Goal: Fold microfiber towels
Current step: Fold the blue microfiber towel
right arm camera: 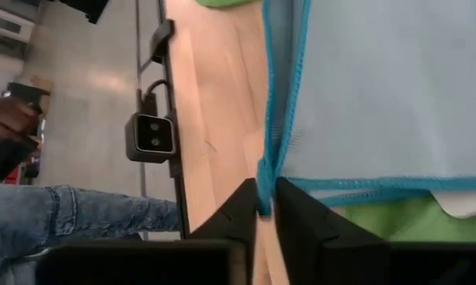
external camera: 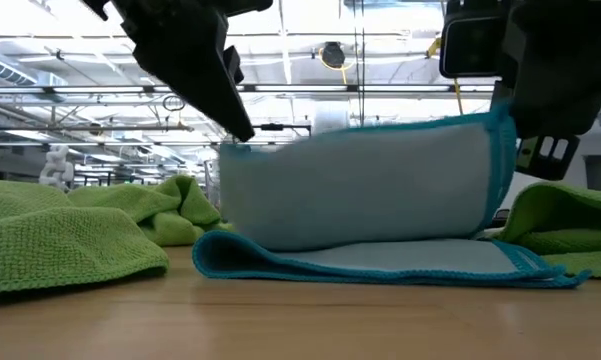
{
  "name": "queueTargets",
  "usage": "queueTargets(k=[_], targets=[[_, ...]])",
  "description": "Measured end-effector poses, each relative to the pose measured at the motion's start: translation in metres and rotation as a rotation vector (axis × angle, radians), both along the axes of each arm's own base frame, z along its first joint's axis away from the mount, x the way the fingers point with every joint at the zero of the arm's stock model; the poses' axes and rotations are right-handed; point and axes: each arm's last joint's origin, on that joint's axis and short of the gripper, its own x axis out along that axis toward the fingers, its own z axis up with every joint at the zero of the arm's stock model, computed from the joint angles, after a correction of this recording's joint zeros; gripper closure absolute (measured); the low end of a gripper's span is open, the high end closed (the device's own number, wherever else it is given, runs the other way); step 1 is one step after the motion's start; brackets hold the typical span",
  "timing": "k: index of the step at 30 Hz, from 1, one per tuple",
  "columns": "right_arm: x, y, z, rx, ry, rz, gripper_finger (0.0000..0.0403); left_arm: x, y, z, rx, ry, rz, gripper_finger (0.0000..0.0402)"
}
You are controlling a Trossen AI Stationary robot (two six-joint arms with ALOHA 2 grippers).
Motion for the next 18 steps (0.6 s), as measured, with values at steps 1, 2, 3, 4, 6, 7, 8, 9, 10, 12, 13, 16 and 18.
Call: queueTargets(k=[1,2,3,4,6,7,8,9,10,12,13,16,18], targets=[[0.001,0.000,0.001,0.002,-0.011,0.002,0.0344,0.000,0.000,-0.001,-0.002,0.005,-0.001,0.0349],[0.001,0.000,0.001,0.005,-0.018,0.003,0.0327,0.000,0.000,-0.001,-0.008,0.007,-0.002,0.0346],[0.001,0.000,0.001,0.009,-0.016,-0.001,0.0308,0.000,0.000,-0.001,-0.015,0.009,-0.005,0.0343],[0.001,0.000,0.001,0.012,-0.009,-0.006,0.0289,0.000,-0.001,-0.001,-0.025,0.010,-0.013,0.0340],[0.000,0.000,0.000,0.019,0.015,-0.018,0.0250,0.000,-0.002,-0.001,-0.045,0.016,-0.025,0.0335],[0.000,0.000,-0.001,0.022,0.026,-0.024,0.0232,0.000,-0.002,-0.001,-0.055,0.018,-0.028,0.0332],[-0.001,0.000,-0.001,0.024,0.037,-0.030,0.0215,0.000,-0.002,0.000,-0.062,0.016,-0.024,0.0329],[-0.001,-0.001,-0.002,0.027,0.045,-0.034,0.0200,0.000,-0.002,0.000,-0.075,0.015,-0.016,0.0326],[-0.001,-0.001,-0.002,0.032,0.050,-0.039,0.0188,0.001,-0.003,0.000,-0.093,0.016,-0.006,0.0323],[-0.002,-0.001,0.001,0.059,0.061,-0.060,0.0169,0.001,-0.004,0.000,-0.152,0.025,0.020,0.0320],[-0.002,-0.001,0.003,0.075,0.062,-0.071,0.0163,0.002,-0.004,0.001,-0.191,0.026,0.028,0.0320],[-0.002,-0.001,0.015,0.154,0.030,-0.110,0.0157,0.005,-0.008,0.004,-0.291,0.005,0.029,0.0330],[-0.005,0.000,0.023,0.196,0.013,-0.144,0.0159,0.007,-0.012,0.005,-0.316,-0.025,0.045,0.0340]])
